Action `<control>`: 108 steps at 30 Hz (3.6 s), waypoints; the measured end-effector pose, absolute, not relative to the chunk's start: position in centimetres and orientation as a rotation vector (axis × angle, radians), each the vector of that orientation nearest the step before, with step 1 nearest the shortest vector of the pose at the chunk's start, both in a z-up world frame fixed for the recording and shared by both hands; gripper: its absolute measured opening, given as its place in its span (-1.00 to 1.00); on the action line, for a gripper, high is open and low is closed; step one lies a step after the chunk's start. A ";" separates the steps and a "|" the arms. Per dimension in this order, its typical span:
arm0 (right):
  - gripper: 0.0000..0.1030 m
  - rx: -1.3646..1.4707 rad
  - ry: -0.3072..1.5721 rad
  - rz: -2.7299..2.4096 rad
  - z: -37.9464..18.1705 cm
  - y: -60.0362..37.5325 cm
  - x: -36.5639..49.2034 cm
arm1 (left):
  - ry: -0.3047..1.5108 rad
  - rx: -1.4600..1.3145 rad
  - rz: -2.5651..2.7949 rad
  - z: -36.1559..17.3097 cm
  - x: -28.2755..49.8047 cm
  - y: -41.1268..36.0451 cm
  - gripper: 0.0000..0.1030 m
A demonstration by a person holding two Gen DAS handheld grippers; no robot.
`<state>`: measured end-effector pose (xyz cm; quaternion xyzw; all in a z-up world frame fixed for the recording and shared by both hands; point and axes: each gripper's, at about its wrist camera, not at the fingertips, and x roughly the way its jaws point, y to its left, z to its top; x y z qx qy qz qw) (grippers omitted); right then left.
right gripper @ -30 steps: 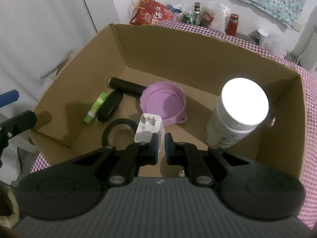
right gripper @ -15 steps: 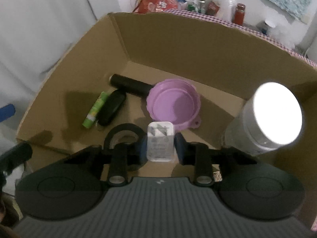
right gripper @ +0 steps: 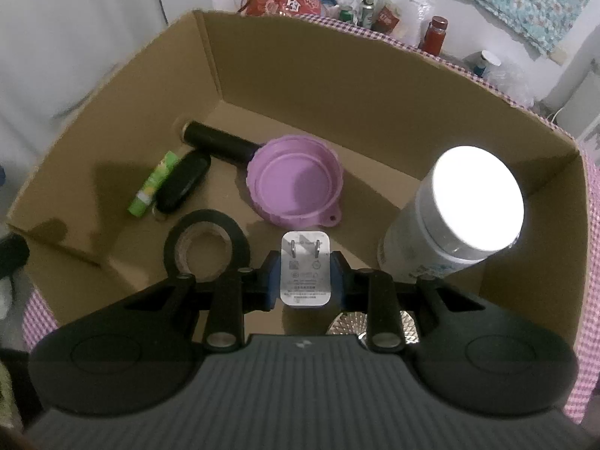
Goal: Organize rigid objects
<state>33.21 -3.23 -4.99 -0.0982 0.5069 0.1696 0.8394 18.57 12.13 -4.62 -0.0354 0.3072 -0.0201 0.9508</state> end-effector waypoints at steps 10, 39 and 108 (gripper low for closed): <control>0.38 -0.219 0.859 0.309 2.0 -5.4 32.0 | 0.625 -0.073 -0.048 -4.7 18.5 12.2 1.00; 0.01 -0.215 0.870 0.233 -1.5 -6.0 37.2 | 0.641 -0.065 -0.052 -5.0 18.9 12.3 1.00; 0.97 0.245 0.717 0.068 0.6 -10.4 12.6 | 0.675 -0.064 -0.070 -1.9 14.6 7.8 1.00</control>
